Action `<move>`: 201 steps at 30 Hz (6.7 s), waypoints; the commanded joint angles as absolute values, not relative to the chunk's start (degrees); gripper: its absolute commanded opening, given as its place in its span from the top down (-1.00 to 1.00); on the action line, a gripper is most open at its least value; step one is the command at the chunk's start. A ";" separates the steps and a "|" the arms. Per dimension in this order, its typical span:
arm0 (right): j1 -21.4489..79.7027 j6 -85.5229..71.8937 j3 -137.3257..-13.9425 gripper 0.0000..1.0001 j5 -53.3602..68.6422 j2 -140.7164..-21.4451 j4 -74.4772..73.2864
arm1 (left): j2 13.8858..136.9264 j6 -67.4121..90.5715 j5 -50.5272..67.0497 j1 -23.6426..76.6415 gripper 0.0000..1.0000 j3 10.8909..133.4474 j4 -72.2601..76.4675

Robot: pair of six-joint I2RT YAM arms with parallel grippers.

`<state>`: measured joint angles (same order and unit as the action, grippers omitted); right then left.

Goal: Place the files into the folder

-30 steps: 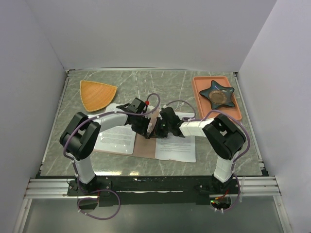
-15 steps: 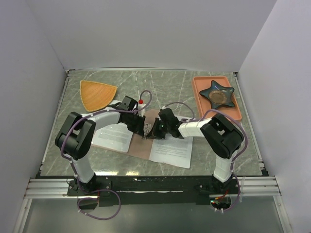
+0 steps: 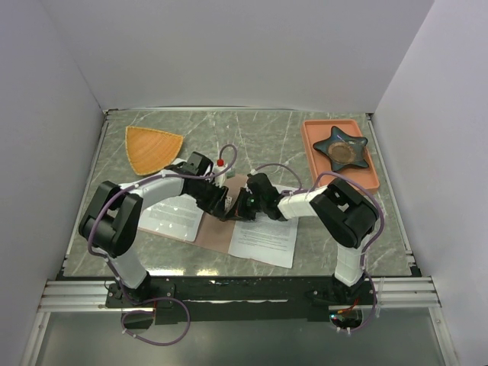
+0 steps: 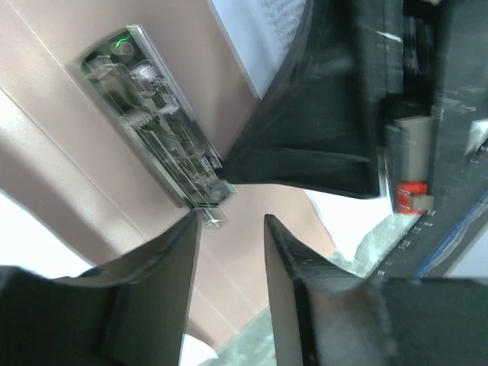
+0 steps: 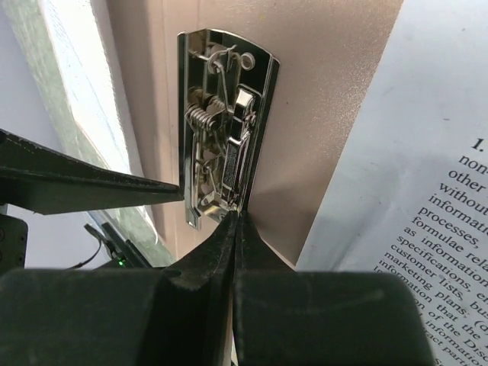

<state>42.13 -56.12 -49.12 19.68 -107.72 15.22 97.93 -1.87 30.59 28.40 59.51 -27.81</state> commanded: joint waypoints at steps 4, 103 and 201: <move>41.84 -52.56 -43.95 1.00 10.99 -111.80 1.49 | 94.92 -4.13 27.52 29.18 0.29 58.10 -25.05; 38.24 -45.18 -48.33 0.80 5.63 -93.71 -11.84 | 94.39 -5.72 21.17 20.65 0.80 61.53 -25.75; 21.09 -43.85 -50.54 0.02 -0.35 -90.26 -25.67 | 99.75 -3.96 21.36 28.04 0.88 56.95 -22.06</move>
<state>21.37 -42.02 -48.88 -1.41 -89.47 -28.47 100.36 -3.64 20.73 27.53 58.08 -20.03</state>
